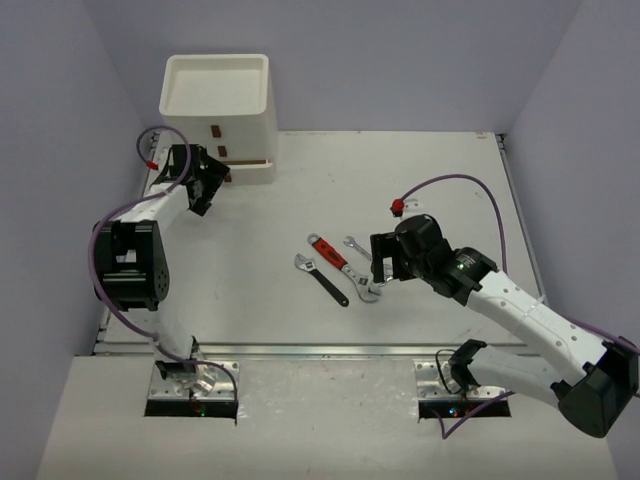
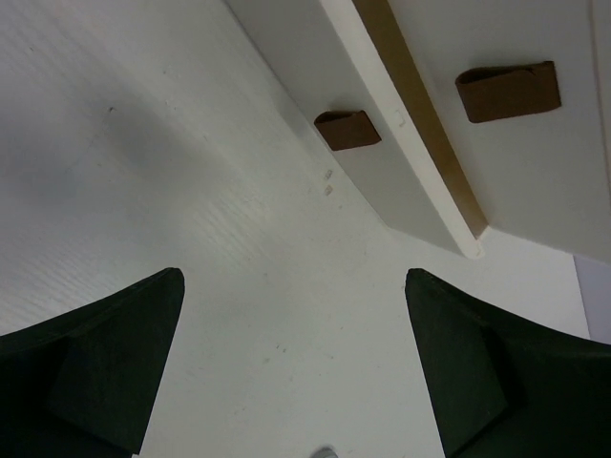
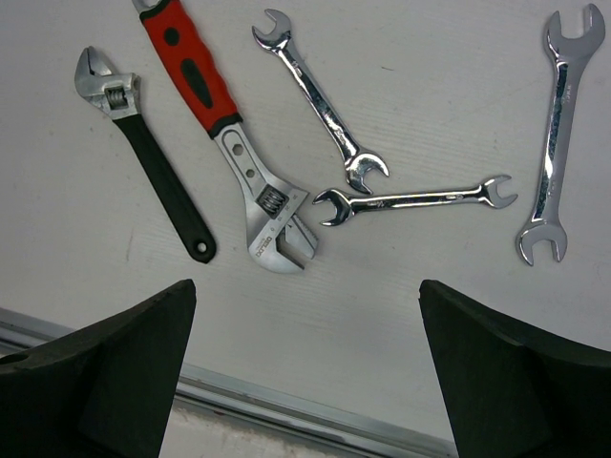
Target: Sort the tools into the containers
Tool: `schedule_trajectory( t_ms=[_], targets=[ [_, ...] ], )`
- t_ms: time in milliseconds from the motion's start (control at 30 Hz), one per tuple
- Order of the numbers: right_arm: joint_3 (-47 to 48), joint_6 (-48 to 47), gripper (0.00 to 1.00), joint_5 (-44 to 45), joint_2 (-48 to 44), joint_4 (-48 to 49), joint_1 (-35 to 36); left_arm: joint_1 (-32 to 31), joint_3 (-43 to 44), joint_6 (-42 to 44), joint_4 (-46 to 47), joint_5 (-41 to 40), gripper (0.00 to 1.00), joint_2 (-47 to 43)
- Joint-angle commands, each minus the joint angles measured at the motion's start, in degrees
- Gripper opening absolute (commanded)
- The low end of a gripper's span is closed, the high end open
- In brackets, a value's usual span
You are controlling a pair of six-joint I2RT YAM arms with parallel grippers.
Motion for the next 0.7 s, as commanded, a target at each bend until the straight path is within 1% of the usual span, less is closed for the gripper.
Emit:
schedule_trajectory(
  t_ms=[0,200,367,567,667],
  targets=[
    [-1.0,-0.9,0.99,1.6,-1.8,1.5,-0.2,-0.8,5.8,-3.3,-3.2,0.6,0.97,4.6],
    [-1.8,-1.3,0.99,1.1,-1.7,2.0,-0.2,-0.8,11.9,-5.2,-3.6,-0.1,0.95,10.1],
    [-1.9,-1.7,0.99,0.9,-1.4,2.3,-0.2,-0.7,19.0,-5.9,-4.4,-0.8,0.94,14.7],
    [-2.1,-1.9,0.99,0.4,-1.2,2.7,-0.3,-0.1,22.7,-7.5,-5.7,-1.8,0.91,17.9],
    [-1.6,-2.1,0.99,0.3,-0.9,2.7,-0.3,0.1,22.4,-8.5,-5.1,-2.2,0.83,18.7]
  ],
)
